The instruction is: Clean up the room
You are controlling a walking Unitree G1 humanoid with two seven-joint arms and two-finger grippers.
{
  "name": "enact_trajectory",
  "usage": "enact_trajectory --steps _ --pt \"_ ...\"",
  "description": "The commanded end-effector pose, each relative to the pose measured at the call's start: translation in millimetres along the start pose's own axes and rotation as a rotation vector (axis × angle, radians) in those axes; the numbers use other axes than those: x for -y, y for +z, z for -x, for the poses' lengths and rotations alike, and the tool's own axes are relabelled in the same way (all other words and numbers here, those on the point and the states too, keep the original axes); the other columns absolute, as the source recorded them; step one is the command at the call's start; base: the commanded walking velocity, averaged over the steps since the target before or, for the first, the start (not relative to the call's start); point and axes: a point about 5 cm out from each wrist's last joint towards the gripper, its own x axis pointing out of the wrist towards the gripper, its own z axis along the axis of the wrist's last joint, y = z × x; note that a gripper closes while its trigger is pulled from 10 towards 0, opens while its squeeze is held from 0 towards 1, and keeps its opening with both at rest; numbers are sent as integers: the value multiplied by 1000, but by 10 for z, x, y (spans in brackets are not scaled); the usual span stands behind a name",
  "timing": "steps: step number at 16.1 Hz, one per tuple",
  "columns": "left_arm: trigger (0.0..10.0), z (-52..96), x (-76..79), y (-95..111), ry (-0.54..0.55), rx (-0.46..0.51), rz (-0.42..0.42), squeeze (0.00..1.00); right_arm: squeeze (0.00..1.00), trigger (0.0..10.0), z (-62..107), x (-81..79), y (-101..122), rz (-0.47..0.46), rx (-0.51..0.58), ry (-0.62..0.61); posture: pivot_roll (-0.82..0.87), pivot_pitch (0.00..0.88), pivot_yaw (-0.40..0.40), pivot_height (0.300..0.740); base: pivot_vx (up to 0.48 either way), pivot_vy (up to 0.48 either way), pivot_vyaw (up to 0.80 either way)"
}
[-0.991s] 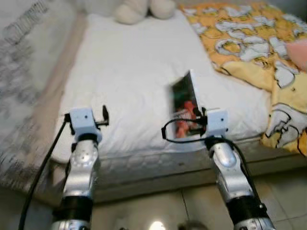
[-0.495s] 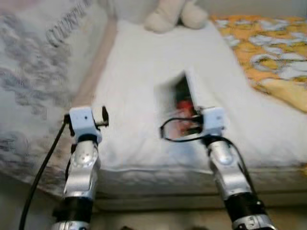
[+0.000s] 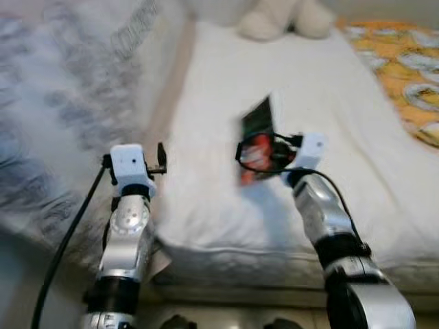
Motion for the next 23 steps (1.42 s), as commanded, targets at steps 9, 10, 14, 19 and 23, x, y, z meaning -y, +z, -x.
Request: enact_trajectory --steps 9,10,14,19,23 --pt "10000 122 12 220 -100 45 -72 0 0 0 240 732 -259 -182 -231 -229 12 0 116 719 0 0 0" --pt "10000 139 45 233 -114 42 -70 0 0 0 374 875 -384 -189 -270 -306 17 0 119 719 0 0 0" --pt "10000 156 18 245 -111 36 -74 0 0 0 24 479 -4 -137 -154 -93 15 0 124 719 0 0 0" --pt "10000 190 37 256 -114 31 -72 0 0 0 -2 546 125 -10 -109 -224 43 0 115 719 0 0 0" --pt "10000 362 147 323 -235 38 -56 0 0 0 138 701 -96 6 -189 -331 108 50 125 719 0 0 0"
